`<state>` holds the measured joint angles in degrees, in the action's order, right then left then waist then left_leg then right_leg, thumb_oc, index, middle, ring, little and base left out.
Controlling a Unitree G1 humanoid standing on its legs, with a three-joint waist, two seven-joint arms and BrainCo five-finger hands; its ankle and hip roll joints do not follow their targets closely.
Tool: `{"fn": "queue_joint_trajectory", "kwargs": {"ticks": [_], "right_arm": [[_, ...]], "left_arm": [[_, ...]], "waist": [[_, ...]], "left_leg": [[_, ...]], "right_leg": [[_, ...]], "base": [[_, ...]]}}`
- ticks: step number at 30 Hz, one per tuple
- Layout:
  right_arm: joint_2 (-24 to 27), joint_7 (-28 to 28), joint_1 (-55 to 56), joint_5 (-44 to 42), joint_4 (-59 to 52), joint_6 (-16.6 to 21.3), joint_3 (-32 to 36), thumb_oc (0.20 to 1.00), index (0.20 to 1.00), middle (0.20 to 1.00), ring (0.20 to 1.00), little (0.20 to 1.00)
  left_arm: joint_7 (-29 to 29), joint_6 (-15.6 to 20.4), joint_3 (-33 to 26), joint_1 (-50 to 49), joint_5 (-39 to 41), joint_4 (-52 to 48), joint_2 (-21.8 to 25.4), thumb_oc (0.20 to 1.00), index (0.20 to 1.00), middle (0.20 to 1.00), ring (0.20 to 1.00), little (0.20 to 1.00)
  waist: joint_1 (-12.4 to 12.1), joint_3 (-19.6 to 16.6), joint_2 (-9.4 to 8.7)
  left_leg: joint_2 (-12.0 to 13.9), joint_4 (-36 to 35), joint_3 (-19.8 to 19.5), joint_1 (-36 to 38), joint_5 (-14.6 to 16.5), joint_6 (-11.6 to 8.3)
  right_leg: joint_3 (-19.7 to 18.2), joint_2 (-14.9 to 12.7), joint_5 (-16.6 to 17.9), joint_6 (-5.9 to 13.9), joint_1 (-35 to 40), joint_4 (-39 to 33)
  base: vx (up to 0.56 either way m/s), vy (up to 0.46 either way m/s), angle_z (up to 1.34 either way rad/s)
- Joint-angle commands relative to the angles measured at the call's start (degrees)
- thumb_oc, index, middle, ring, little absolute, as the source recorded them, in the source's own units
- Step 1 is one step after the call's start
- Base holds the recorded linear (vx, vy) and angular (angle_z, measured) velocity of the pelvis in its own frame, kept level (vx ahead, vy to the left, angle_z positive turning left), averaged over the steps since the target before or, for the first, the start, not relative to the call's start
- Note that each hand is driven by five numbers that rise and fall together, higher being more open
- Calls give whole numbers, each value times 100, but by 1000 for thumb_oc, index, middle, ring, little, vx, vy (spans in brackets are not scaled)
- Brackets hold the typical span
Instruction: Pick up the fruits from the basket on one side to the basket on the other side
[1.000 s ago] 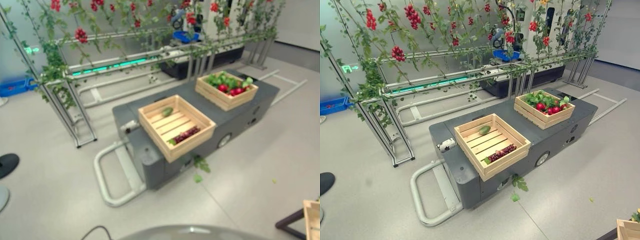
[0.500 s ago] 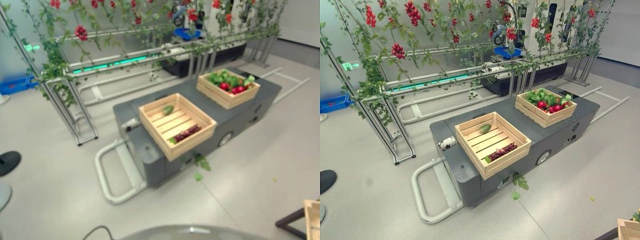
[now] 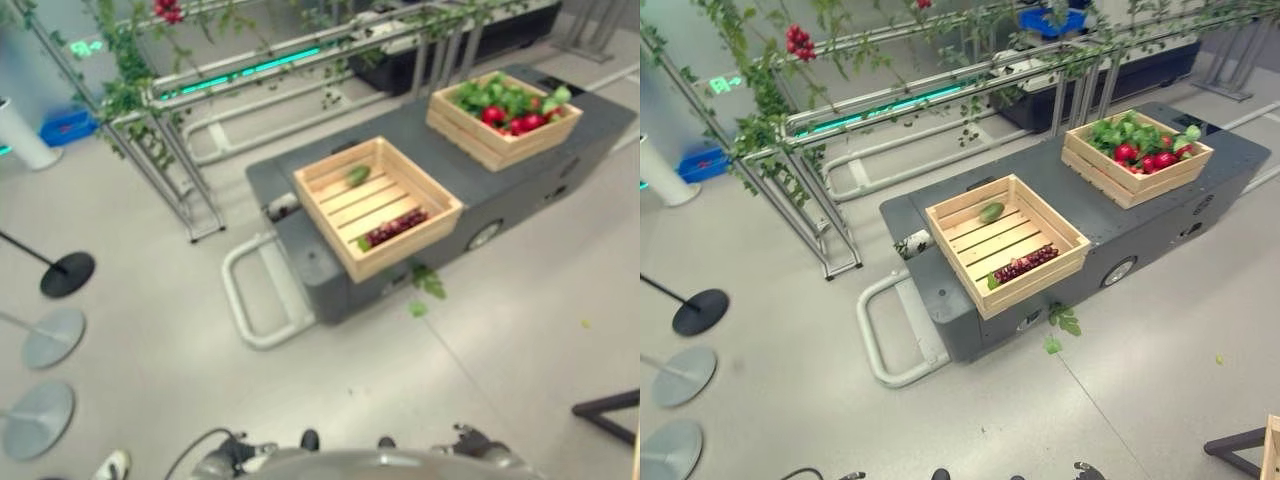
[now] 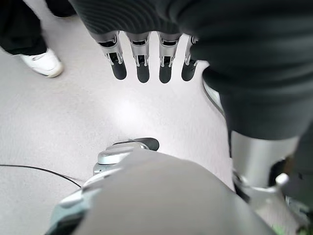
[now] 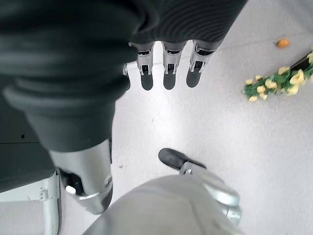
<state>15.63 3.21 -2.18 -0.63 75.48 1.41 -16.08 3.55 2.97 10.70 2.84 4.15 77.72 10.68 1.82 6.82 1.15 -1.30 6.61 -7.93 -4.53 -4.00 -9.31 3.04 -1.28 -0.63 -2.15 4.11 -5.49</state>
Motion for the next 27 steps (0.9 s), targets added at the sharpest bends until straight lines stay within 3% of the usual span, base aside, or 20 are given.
{"fn": "queue_joint_trajectory", "kwargs": {"ticks": [1, 2, 3, 5, 8, 9, 10, 11, 12, 13, 14, 15, 18, 19, 21, 23, 26, 27], "right_arm": [[-62, 130, 91, 38, 106, 108, 74, 1000, 1000, 1000, 1000, 1000], [-62, 130, 91, 38, 106, 108, 74, 1000, 1000, 1000, 1000, 1000], [-66, 183, 68, 36, 65, 112, 69, 1000, 1000, 1000, 1000, 1000], [-38, 221, 12, 35, 15, 110, 53, 1000, 1000, 1000, 1000, 1000], [-65, 279, -43, 35, -15, 116, 22, 1000, 1000, 1000, 1000, 1000], [-107, 315, -65, 35, -46, 121, -13, 1000, 1000, 1000, 1000, 1000], [-107, 315, -65, 35, -46, 121, -12, 1000, 1000, 1000, 1000, 1000], [-99, 362, -53, -5, -82, 140, -7, 1000, 1000, 1000, 1000, 1000], [-100, 362, -53, -5, -82, 139, -7, 1000, 1000, 1000, 1000, 1000], [-78, 409, -37, -81, -140, 167, 6, 1000, 1000, 1000, 1000, 1000], [-78, 409, -34, -82, -142, 167, 4, 1000, 1000, 1000, 1000, 1000], [-67, 425, -18, -147, -175, 194, 24, 1000, 1000, 1000, 1000, 1000], [-71, 414, -1, -173, -188, 214, 16, 1000, 1000, 1000, 1000, 1000], [-117, 409, -44, -163, -186, 222, -38, 1000, 1000, 1000, 1000, 1000], [-126, 408, -68, -175, -193, 234, -57, 1000, 1000, 1000, 1000, 1000], [-184, 389, -45, -183, -242, 239, -67, 1000, 1000, 1000, 1000, 1000], [-240, 365, -114, -185, -294, 219, -85, 1000, 1000, 1000, 1000, 1000], [-241, 365, -114, -185, -294, 218, -84, 1000, 1000, 1000, 1000, 1000]], "left_arm": [[134, 83, -202, 96, 304, 206, -256, 1000, 1000, 1000, 1000, 1000], [134, 83, -202, 97, 304, 206, -256, 1000, 1000, 1000, 1000, 1000], [230, 109, -361, 106, 527, 151, -222, 1000, 1000, 1000, 1000, 1000], [345, 145, -478, 149, 750, 114, -183, 1000, 1000, 1000, 1000, 1000], [381, 161, -571, 79, 866, 104, -143, 1000, 1000, 1000, 1000, 1000], [425, 120, -652, -59, 849, 205, -114, 1000, 1000, 1000, 1000, 1000], [425, 120, -652, -58, 849, 205, -113, 1000, 1000, 1000, 1000, 1000], [461, 92, -622, -142, 751, 301, -120, 1000, 1000, 1000, 1000, 1000], [461, 92, -622, -142, 751, 301, -120, 1000, 1000, 1000, 1000, 1000], [495, 54, -576, -237, 680, 372, -143, 1000, 1000, 1000, 1000, 1000], [496, 54, -576, -240, 680, 371, -143, 1000, 1000, 1000, 1000, 1000], [515, 59, -608, -293, 696, 396, -162, 1000, 1000, 1000, 1000, 1000], [509, 65, -680, -376, 712, 395, -171, 1000, 1000, 1000, 1000, 1000], [520, 77, -752, -492, 742, 396, -157, 1000, 1000, 1000, 1000, 1000], [537, 88, -761, -501, 763, 395, -149, 1000, 1000, 1000, 1000, 1000], [561, 110, -737, -469, 761, 369, -114, 1000, 1000, 1000, 1000, 1000], [615, 170, -617, -334, 662, 219, -17, 1000, 1000, 1000, 1000, 1000], [615, 170, -617, -333, 661, 218, -15, 1000, 1000, 1000, 1000, 1000]], "waist": [[-100, -83, -332], [-98, -87, -330], [-159, 64, -371], [-274, 255, -407], [-312, 275, -420], [-366, 230, -317], [-372, 241, -322], [-407, 270, -277], [-409, 274, -279], [-440, 349, -250], [-438, 353, -259], [-508, 413, -182], [-597, 377, -65], [-717, 223, 19], [-737, 134, 26], [-699, 55, -5], [-697, -26, -137], [-700, -24, -143]], "left_leg": [[-777, 1353, 288, -552, 1060, 615], [-776, 1360, 286, -560, 1063, 615], [-864, 2060, 247, -927, 727, 455], [-1060, 2588, 132, -1591, 349, 286], [-901, 2503, 117, -1755, 387, 416], [-329, 1195, -7, -1431, 91, 431], [-330, 1179, -1, -1410, 85, 432], [186, 258, 33, -1513, -338, 323], [185, 251, 35, -1505, -341, 323], [659, -370, 186, -1864, -602, 241], [654, -392, 191, -1842, -609, 238], [819, -556, 297, -1832, -778, 156], [933, -671, 493, -1712, -961, 90], [1011, -924, 278, -1395, -961, 113], [1029, -956, 195, -1310, -955, 105], [1032, -937, 310, -1218, -976, 81], [831, -822, 375, -1151, -848, 277], [825, -811, 380, -1153, -839, 281]], "right_leg": [[130, 129, -7, 435, -203, 49], [132, 130, -6, 435, -206, 49], [198, 96, -9, 387, -131, 49], [179, 67, -6, 335, -63, 49], [137, 83, -34, 345, -41, 49], [44, 282, -132, 322, 13, 49], [38, 277, -133, 322, 24, 49], [-10, 414, -264, 346, 107, 49], [-11, 412, -264, 346, 112, 49], [-45, 475, -405, 388, 225, 49], [-45, 467, -413, 385, 236, 49], [-100, 543, -492, 396, 378, 49], [-217, 621, -656, 392, 516, 49], [-370, 662, -765, 406, 563, 49], [-424, 638, -821, 427, 554, 49], [-408, 509, -852, 467, 564, 49], [-507, 99, -880, 657, 728, 49], [-510, 92, -883, 660, 731, 49]], "base": [[-25, -30, 12], [-69, -49, 10], [-73, -43, 3], [-90, -47, 22], [54, -6, -3], [135, 38, -7], [265, 74, -20], [130, 35, -10], [258, 84, -11], [132, 44, 4], [237, 83, 0], [109, 36, 0], [175, 121, -38], [88, 80, -44], [139, 169, -89], [167, 225, -39], [158, 222, 16], [110, 142, 4]]}}
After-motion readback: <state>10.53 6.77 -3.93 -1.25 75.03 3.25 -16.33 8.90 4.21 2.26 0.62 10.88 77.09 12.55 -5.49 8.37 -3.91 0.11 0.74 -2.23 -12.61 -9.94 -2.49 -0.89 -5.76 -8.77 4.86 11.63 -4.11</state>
